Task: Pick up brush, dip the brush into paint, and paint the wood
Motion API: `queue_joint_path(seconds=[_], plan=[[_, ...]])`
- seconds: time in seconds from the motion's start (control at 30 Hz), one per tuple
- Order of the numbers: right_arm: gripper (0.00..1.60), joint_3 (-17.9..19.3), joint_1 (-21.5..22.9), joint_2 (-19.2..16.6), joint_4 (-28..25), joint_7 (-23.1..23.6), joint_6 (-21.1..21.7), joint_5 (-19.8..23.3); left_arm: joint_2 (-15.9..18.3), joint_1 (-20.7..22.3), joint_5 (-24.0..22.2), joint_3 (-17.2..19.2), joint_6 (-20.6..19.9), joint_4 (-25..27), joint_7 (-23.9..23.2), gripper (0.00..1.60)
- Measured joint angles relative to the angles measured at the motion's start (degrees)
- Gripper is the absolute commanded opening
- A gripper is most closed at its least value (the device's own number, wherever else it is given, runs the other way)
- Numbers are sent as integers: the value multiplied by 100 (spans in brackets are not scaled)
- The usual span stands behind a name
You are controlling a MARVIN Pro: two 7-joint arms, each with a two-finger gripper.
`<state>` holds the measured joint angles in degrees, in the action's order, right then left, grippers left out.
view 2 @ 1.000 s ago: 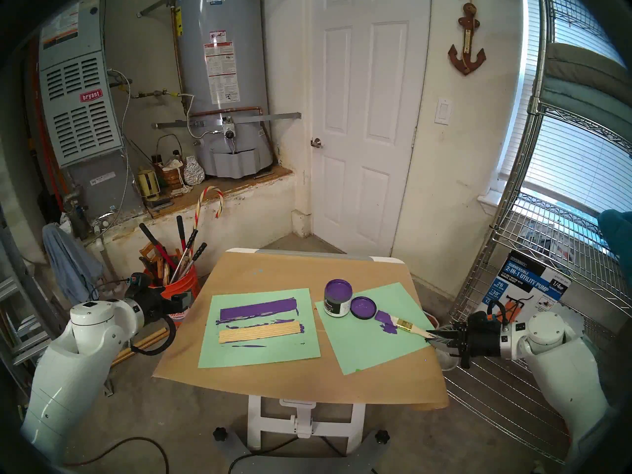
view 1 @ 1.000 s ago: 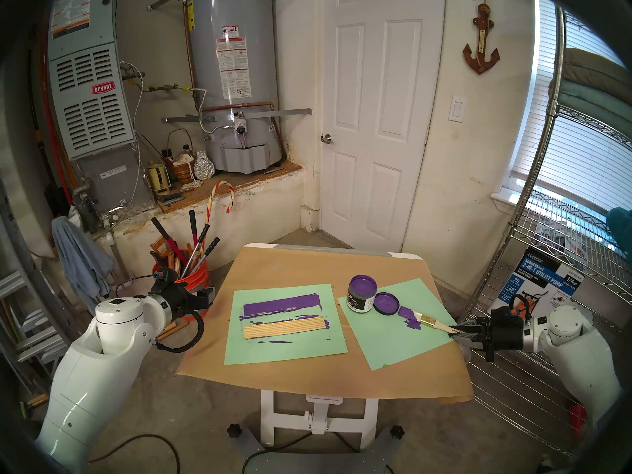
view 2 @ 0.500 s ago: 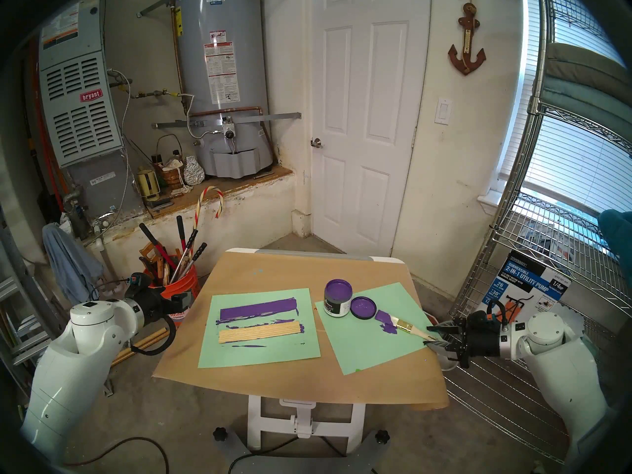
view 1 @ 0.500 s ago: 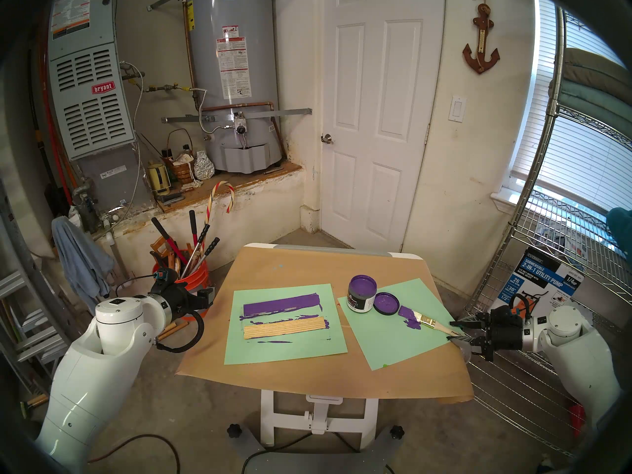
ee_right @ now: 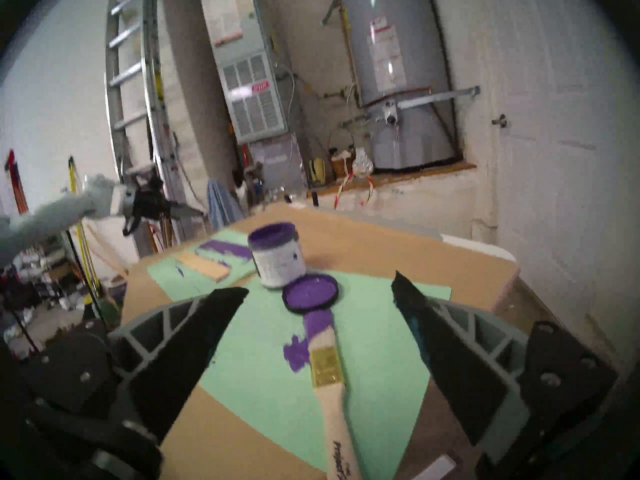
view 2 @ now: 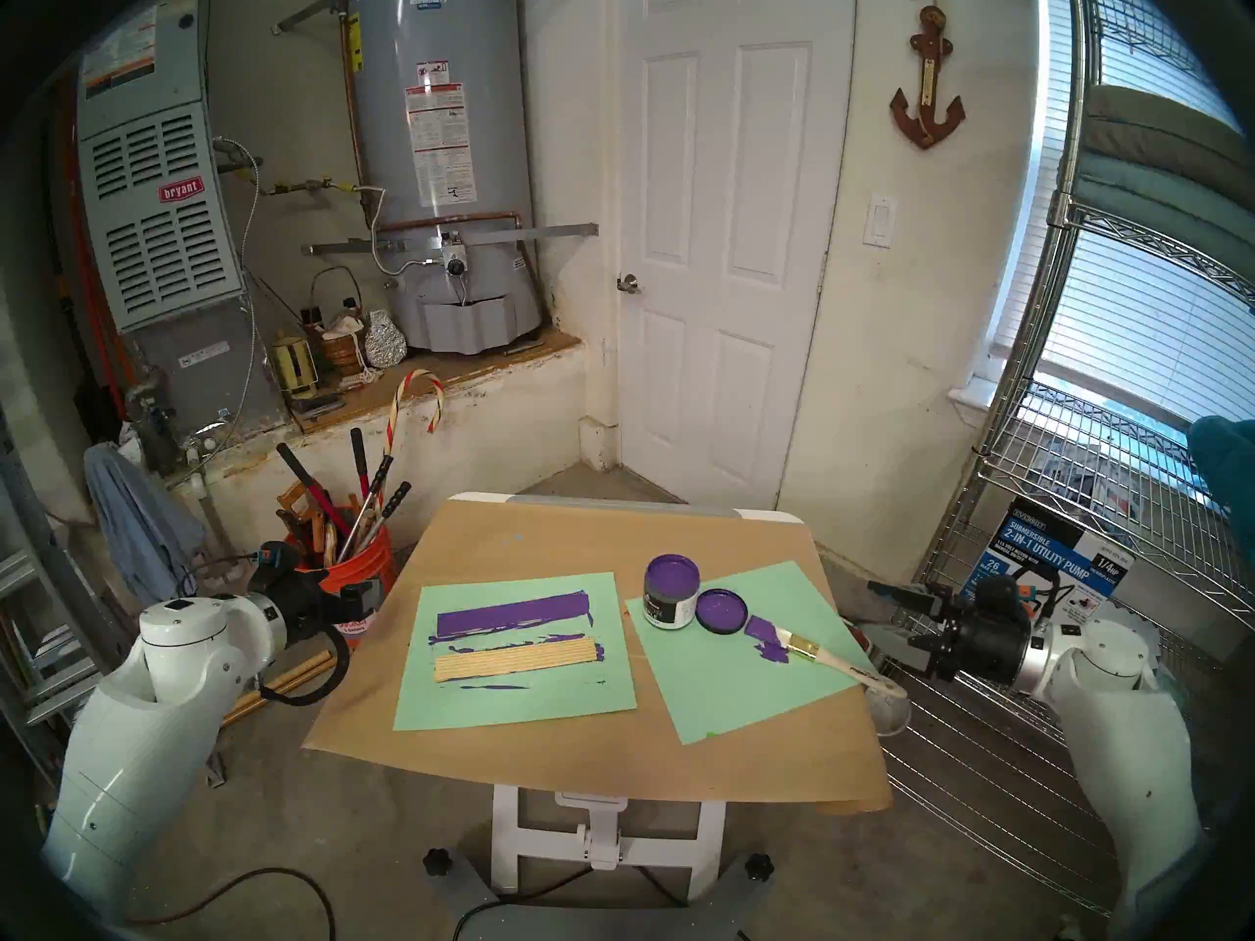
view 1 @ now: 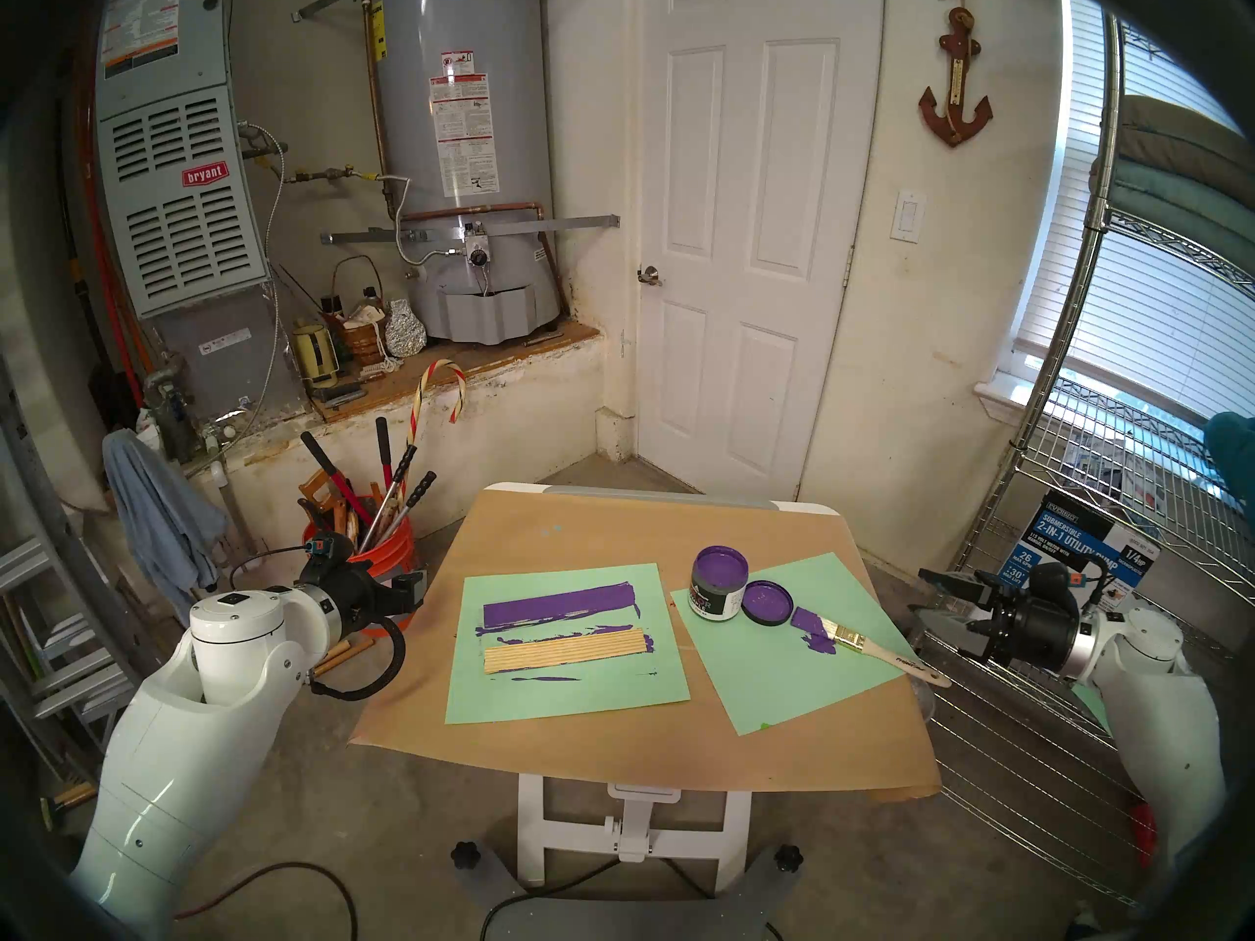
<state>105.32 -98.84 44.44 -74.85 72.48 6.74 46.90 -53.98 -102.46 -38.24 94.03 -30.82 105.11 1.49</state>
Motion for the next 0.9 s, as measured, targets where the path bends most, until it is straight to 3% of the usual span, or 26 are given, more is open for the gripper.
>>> queue_joint_path(seconds=[0.23,0.6,0.9], plan=[[160,737,-558,217,-189,68,804,427,0,0,0,-1,1,-1,-1,160],[160,1734,-1367,759,-708,44,1688,456,1,0,0,-3,0,-3,-1,160],[160,2291,-2038,1350,-1298,-560,2102,400,1,-1,3,-3,0,-3,-1,160]])
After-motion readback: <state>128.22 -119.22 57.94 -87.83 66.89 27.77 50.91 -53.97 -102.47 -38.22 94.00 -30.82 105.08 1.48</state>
